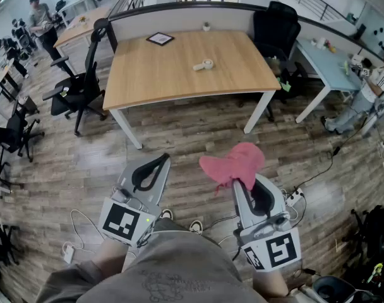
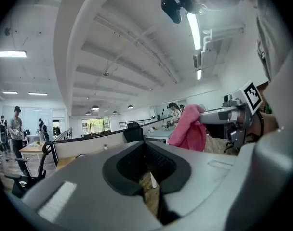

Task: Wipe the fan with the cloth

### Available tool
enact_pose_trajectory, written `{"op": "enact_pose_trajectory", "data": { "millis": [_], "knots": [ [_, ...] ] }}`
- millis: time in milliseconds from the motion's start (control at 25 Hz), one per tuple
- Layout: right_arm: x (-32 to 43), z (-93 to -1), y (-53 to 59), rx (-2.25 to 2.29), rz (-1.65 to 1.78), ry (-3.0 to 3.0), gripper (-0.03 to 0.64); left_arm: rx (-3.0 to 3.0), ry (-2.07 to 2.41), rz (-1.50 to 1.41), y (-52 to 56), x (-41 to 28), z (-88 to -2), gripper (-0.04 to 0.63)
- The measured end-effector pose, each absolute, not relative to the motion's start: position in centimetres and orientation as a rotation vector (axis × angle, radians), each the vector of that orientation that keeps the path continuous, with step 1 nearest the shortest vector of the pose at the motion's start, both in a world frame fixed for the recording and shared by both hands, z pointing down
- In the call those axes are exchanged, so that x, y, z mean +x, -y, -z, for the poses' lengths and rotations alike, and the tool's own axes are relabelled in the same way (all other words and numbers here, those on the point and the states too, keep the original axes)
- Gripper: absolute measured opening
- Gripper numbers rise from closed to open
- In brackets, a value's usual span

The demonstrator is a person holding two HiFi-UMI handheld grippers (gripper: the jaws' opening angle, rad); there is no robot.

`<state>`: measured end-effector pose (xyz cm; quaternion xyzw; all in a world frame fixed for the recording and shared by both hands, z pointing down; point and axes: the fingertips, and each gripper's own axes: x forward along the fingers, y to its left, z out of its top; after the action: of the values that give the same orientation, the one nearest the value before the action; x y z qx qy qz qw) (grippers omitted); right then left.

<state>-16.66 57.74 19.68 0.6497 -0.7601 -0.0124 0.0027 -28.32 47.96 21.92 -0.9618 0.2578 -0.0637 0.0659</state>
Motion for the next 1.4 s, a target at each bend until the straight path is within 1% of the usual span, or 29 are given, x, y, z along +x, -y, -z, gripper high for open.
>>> {"op": "enact_pose_trajectory", "data": {
  "millis": [840,960,1000,1040,1080,1120,1160,1200,1400],
  "knots": [
    [-14.2,-21.7,-58.6,2.065,-0.039,2.381,0.084,-2.921,-0.79,0.214,-49.3,-26.5,-23.9,0.002],
    [-13.8,-21.6,-58.6,2.076,-0.042,2.372,0.084,-2.899,-0.921,0.147,-48.5,-27.2,-22.9,0.003],
    [-13.6,-21.4,-58.5,2.08,-0.04,2.37,0.084,-2.893,-0.974,0.119,-48.0,-27.5,-22.5,0.092],
    [-13.5,-21.4,-58.5,2.083,-0.04,2.369,0.084,-2.893,-1.003,0.104,-47.6,-27.6,-22.4,0.262],
    [-13.4,-21.3,-58.4,2.085,-0.043,2.367,0.084,-2.896,-1.014,0.104,-47.3,-27.6,-22.5,0.301],
    [-13.3,-21.4,-58.3,2.084,-0.05,2.364,0.084,-2.894,-1.017,0.11,-47.1,-27.5,-22.7,0.305],
    [-13.1,-21.6,-58.2,2.083,-0.059,2.36,0.084,-2.885,-1.014,0.122,-47.0,-27.4,-22.8,0.331],
    [-12.9,-21.9,-58.0,2.083,-0.068,2.355,0.084,-2.873,-1.005,0.136,-46.9,-27.1,-23.0,0.336],
    [-12.0,-22.6,-56.7,2.085,-0.091,2.341,0.084,-2.863,-0.99,0.163,-45.6,-25.9,-23.5,0.336]
  ]
}}
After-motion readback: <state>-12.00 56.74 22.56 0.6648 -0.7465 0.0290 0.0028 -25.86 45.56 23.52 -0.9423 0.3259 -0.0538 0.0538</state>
